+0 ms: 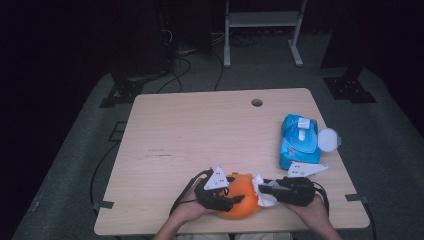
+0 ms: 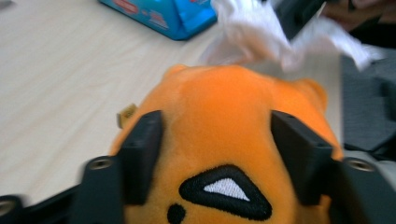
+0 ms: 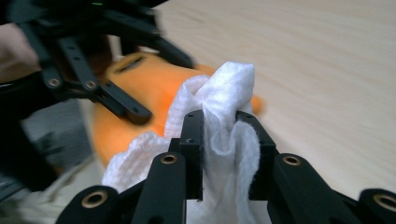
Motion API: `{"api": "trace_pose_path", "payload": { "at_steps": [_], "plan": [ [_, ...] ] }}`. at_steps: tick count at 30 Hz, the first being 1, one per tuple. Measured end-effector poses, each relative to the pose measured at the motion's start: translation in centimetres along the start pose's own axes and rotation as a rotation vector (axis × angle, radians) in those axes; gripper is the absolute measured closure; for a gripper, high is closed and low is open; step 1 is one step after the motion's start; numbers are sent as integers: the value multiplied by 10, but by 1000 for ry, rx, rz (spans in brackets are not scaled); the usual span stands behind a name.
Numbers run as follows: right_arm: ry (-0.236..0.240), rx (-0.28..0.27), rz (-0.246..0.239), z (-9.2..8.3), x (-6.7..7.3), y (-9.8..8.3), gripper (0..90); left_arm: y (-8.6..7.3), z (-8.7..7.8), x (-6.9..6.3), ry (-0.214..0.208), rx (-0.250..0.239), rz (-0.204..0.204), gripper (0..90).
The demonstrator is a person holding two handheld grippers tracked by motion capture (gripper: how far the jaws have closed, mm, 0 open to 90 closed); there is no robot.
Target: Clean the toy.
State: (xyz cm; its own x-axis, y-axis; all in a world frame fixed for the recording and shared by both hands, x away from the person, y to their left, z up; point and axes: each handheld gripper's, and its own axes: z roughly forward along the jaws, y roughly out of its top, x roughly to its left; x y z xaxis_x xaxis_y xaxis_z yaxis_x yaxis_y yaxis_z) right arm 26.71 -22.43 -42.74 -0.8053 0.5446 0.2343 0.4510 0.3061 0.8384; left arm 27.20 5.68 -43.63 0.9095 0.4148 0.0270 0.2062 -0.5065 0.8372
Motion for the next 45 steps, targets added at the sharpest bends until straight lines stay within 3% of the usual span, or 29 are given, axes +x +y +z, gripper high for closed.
{"api": "trace_pose_path", "payload": {
  "at_steps": [6, 9, 11, 14, 20, 31, 45],
  "plan": [
    [-107, -33, 55, -25, -28, -8, 727, 5, -3, -1, 25, -60, -43, 479],
    [-160, -8, 34, -29, -37, -13, 710, 6, -5, 1, 24, -75, -71, 482],
    [-168, 8, 28, -29, -40, -15, 703, 6, -5, 2, 22, -79, -76, 482],
    [-201, 62, 5, -27, -47, -22, 626, 6, -7, 4, 34, -90, -90, 482],
    [-197, 77, 8, -26, -53, -28, 550, 7, -11, 8, 53, -105, -91, 483],
    [-157, -25, 47, -36, -54, -21, 517, 15, -13, 21, 82, -128, -94, 483],
    [-145, -41, 53, -35, -57, -16, 468, 39, 3, 62, 172, -118, -59, 481]
  ]
}}
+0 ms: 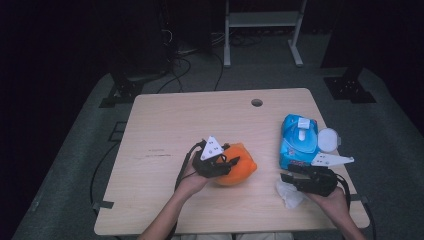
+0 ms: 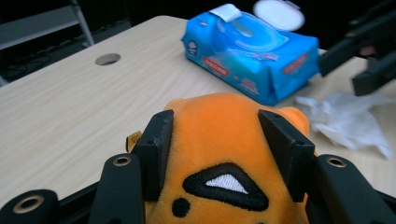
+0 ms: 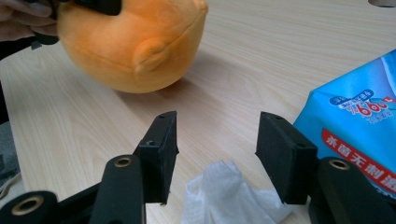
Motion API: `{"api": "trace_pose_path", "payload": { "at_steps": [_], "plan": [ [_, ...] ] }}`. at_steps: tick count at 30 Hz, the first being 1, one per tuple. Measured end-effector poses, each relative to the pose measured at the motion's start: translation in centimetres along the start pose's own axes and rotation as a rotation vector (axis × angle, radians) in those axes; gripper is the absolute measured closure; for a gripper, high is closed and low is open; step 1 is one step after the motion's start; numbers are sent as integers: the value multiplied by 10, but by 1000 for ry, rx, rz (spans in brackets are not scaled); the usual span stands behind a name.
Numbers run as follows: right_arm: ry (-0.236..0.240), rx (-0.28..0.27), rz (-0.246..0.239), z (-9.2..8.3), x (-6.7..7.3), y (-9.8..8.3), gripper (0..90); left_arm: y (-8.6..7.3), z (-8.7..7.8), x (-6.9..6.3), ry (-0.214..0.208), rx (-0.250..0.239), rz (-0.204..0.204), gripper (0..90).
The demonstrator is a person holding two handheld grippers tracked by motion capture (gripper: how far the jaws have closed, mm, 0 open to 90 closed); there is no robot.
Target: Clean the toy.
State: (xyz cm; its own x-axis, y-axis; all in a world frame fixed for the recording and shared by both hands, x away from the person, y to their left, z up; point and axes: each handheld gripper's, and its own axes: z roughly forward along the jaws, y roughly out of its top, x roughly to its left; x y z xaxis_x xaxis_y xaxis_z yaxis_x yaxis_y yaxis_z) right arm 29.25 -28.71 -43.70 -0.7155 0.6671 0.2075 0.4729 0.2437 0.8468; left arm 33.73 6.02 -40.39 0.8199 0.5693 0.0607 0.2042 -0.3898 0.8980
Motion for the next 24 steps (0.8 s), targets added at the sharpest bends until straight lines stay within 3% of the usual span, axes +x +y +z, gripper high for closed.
{"api": "trace_pose_path", "payload": {
  "at_steps": [6, 12, 18, 24],
  "plan": [
    [5, -9, 8, 3, -2, 3, 452, 2, 16, 14, 23, 6, -21, 480],
    [0, -8, 8, 5, -2, 4, 442, 4, 31, 30, 67, 20, -16, 472],
    [-5, 2, 12, 6, -6, 2, 433, -5, 37, 37, 80, 47, -34, 453],
    [3, 2, 30, 8, -8, 0, 422, -5, 34, 40, 83, 40, -77, 337]
  ]
}}
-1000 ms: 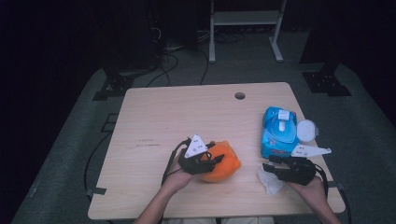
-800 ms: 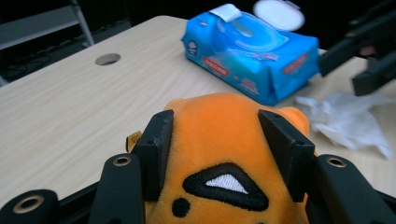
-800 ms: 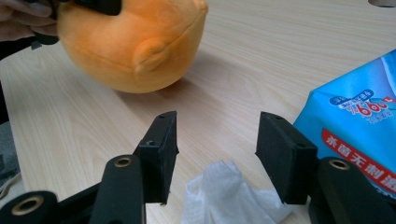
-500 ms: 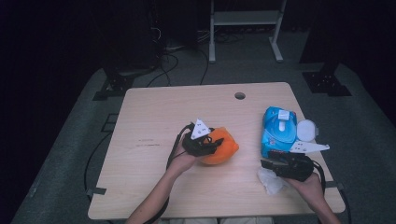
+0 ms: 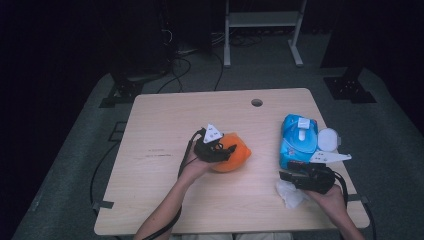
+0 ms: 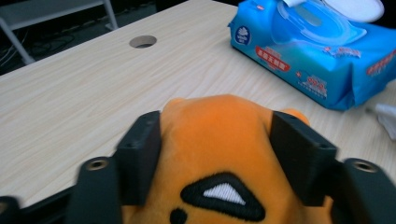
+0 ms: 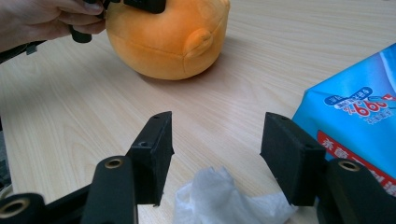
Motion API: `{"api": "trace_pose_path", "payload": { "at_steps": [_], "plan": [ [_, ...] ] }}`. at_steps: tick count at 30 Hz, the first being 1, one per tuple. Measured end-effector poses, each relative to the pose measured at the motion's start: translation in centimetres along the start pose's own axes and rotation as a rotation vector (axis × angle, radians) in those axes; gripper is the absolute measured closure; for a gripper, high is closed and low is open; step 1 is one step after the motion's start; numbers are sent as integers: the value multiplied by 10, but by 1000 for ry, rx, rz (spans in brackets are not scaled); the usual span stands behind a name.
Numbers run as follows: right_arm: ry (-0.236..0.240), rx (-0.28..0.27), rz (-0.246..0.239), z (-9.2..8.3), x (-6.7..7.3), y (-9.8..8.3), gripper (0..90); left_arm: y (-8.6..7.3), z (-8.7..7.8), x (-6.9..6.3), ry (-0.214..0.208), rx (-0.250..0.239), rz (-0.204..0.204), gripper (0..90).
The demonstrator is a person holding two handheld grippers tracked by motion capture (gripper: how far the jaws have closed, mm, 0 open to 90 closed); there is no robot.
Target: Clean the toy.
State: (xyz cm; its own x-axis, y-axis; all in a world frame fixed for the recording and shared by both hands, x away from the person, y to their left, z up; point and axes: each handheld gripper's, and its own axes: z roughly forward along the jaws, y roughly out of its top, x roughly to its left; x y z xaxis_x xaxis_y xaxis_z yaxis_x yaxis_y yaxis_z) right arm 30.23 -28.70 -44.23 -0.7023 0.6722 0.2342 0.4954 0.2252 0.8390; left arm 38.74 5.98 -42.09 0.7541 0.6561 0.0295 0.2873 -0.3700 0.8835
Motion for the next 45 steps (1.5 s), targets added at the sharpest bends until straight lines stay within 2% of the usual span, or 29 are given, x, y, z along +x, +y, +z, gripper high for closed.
{"api": "trace_pose_path", "payload": {
  "at_steps": [7, 13, 24, 28, 40, 45],
  "plan": [
    [19, -33, 35, -1, 1, 3, 391, 4, -10, -2, -14, -22, -23, 239],
    [28, -39, 47, 1, 3, 2, 369, -3, -25, 0, -15, -34, -47, 217],
    [17, -20, 45, 7, 7, -1, 354, -9, -46, -11, -47, -38, -11, 203],
    [15, -17, 47, 8, 6, -2, 354, -12, -53, -14, -45, -19, 25, 199],
    [14, 3, 55, 8, 6, -5, 349, -22, -64, -14, -48, -3, 21, 194],
    [12, 5, 53, 8, 5, -6, 346, -29, -68, -14, -46, 4, 3, 193]
  ]
}}
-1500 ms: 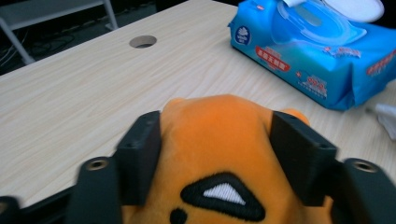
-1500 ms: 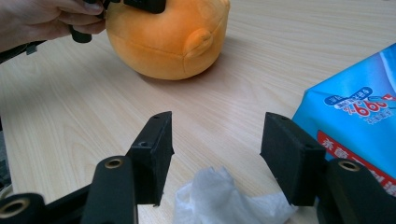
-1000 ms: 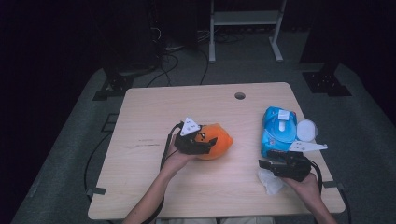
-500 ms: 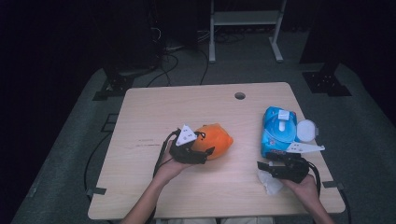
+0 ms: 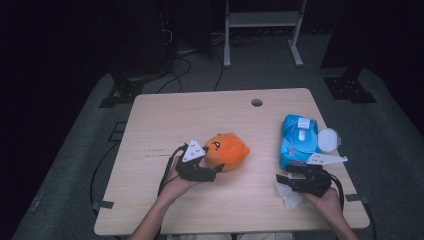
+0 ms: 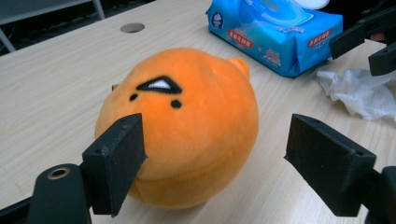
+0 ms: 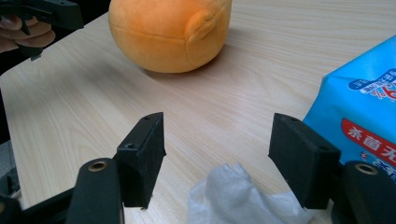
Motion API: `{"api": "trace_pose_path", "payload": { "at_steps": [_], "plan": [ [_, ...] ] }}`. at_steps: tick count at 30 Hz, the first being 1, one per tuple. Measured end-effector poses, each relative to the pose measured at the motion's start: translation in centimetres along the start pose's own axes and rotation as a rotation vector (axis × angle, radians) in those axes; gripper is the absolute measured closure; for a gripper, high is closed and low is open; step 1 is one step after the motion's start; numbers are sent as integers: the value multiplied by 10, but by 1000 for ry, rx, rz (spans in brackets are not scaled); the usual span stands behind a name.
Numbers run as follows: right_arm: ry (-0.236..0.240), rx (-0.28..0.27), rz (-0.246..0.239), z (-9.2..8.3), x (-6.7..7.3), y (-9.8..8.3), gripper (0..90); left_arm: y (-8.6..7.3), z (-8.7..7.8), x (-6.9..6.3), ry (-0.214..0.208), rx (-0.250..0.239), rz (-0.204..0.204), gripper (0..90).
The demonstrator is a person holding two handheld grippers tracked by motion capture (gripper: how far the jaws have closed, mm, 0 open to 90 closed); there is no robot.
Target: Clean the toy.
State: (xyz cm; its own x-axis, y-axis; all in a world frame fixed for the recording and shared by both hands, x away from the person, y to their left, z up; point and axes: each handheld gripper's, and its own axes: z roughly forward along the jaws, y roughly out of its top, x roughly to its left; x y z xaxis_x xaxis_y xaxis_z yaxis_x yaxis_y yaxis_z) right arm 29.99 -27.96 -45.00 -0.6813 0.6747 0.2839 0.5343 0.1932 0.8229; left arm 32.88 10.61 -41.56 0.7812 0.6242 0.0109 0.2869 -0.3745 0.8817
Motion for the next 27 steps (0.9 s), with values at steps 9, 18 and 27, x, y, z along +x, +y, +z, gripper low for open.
{"api": "trace_pose_path", "payload": {
  "at_steps": [9, 18, 27],
  "plan": [
    [-8, 3, -1, -2, -1, 0, 352, -9, -6, -1, -5, 23, -3, 193],
    [-9, 11, -3, 0, -1, -1, 352, -14, -12, 1, -10, 21, -29, 193],
    [-9, 13, -5, 1, -1, -1, 351, -23, -21, 5, 0, 28, -46, 189]
  ]
}}
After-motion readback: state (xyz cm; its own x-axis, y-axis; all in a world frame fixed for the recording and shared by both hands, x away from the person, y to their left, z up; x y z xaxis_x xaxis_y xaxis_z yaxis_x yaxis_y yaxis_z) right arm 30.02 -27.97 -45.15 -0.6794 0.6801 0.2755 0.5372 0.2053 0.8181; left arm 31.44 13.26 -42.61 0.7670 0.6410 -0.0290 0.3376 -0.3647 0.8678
